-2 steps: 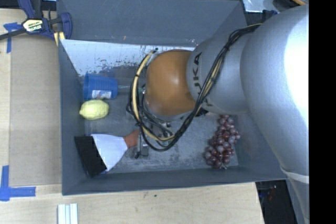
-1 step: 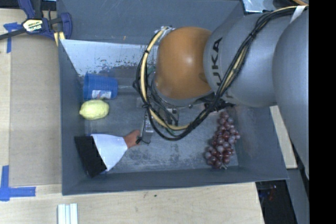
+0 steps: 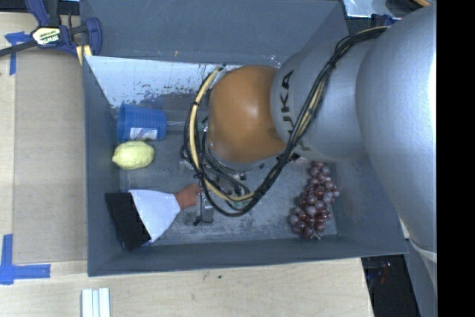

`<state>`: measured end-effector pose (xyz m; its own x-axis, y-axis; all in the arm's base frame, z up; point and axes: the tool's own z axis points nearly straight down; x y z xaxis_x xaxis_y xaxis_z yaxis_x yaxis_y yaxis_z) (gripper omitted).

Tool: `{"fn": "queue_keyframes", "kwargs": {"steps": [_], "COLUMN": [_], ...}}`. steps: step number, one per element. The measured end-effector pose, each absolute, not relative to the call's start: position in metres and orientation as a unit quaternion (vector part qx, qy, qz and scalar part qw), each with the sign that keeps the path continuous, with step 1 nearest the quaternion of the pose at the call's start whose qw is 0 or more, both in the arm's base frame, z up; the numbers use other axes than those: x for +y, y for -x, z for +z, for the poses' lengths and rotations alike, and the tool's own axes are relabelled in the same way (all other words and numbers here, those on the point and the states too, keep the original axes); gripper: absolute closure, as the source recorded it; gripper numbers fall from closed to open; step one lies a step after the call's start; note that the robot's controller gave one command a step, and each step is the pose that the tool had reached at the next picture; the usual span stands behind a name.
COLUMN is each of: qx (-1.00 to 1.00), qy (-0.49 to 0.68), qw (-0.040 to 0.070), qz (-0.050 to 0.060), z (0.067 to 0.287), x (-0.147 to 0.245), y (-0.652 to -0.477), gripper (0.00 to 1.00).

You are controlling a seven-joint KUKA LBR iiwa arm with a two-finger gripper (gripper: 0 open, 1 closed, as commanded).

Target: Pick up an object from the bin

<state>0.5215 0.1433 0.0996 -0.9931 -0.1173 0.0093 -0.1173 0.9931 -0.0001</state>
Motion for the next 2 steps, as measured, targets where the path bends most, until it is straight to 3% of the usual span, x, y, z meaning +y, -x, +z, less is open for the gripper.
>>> {"fn": "queue_keyframes", "kwargs": {"steps": [1,2], "qx": [-0.99,-0.999], "qy": [0.138,-0.054], "qw": [-0.006,0.001], "qz": [-0.003,0.0], "z": [0.07,0.071], "x": [0.145,0.139], "y": [-0.513,-0.528], "gripper": [0.0,1.0]}}
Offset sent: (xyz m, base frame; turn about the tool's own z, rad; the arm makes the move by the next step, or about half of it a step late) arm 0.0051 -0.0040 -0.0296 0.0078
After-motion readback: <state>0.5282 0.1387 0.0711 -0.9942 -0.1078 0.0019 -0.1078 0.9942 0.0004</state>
